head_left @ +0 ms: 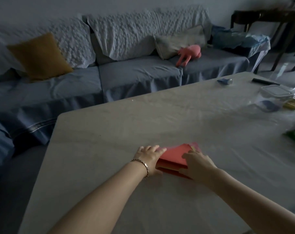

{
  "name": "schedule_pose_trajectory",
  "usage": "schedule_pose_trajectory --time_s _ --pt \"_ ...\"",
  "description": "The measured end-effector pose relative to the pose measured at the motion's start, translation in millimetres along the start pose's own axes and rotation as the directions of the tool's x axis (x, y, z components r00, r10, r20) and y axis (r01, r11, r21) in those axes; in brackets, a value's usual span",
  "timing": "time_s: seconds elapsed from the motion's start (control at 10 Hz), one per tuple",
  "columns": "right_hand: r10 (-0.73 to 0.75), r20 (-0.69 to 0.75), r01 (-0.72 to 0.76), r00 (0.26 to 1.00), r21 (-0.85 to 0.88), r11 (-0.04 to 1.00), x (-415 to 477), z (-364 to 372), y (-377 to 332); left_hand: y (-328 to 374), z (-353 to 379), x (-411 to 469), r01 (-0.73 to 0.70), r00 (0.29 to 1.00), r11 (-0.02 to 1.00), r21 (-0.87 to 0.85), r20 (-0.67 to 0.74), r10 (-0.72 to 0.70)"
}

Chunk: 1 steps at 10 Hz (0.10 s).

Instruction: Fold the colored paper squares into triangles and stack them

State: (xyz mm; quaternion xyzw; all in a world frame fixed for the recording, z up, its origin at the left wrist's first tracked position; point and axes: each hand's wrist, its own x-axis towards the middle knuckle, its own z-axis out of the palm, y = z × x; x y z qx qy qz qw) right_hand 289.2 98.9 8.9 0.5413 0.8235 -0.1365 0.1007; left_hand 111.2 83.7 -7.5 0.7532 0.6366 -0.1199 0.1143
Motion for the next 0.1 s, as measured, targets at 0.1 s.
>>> schedule_pose_trajectory --time_s 0.1 --pt "-0.196 -0.022 0.196 0.98 0.006 0.981 -8.9 -20.2 -34.1 -12.4 -30.0 -42.6 0.16 0.987 0.981 -0.113 0.004 -0.161"
